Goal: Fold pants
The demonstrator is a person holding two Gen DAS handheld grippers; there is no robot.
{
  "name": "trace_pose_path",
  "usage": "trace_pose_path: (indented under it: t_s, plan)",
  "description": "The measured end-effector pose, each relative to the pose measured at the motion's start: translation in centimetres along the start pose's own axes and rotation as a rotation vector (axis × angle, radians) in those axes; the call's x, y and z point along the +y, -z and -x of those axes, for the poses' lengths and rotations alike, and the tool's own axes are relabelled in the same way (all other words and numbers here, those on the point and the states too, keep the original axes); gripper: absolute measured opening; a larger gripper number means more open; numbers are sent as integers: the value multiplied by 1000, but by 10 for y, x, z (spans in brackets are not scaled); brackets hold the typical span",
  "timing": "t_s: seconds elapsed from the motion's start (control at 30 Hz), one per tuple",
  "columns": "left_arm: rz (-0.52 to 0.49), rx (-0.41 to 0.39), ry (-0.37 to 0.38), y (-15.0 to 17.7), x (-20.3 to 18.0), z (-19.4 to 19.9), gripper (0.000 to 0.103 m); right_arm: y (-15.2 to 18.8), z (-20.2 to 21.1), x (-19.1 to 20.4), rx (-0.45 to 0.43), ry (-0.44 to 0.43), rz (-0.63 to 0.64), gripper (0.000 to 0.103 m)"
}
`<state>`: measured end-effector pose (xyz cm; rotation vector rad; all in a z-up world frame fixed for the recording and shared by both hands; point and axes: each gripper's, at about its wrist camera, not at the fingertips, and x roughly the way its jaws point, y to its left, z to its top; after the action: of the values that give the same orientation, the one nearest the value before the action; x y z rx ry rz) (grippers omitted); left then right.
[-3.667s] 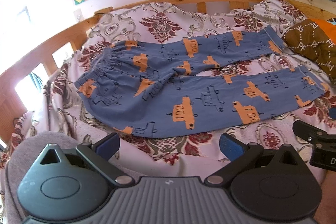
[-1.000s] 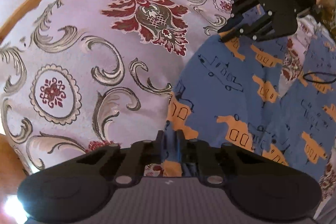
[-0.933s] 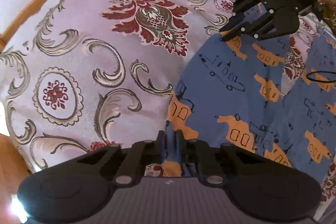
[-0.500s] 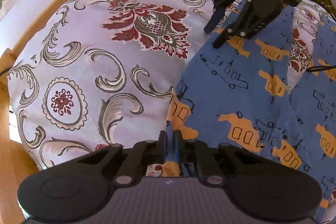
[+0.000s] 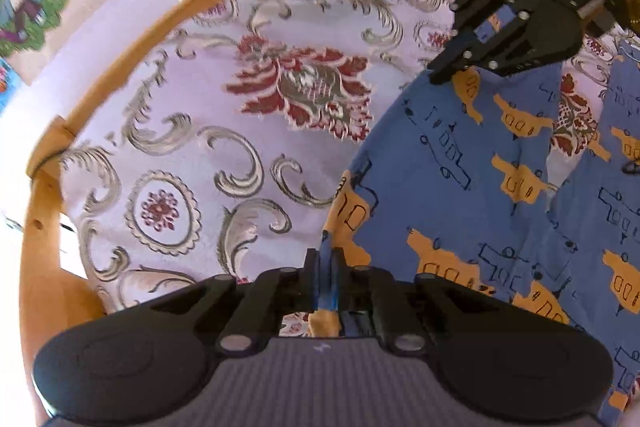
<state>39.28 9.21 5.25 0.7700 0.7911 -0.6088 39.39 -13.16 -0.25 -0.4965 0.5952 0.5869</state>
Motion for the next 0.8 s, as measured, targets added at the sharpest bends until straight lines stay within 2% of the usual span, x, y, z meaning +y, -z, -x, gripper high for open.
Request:
trace_pose_path:
  t_s: [0.17,0.37,0.53,0.67,0.8]
  plan:
    - [-40,-78,-63,8,-23,30,5,13,47,33,-86,106,0,1]
    - [-149,-171,-140,32,-63,68,5,32,98,73,-156,173,-16,1]
    - [-229,-232,-184,57,-93,95,5,54,133,114,-184,195,-18,1]
    - [-306,-252,-204,78,-117,104,5,74,149,147,-180,195,-24,1]
    - [-388,-278,-178,104,-141,115,5,94,164,178,-175,191,-51,1]
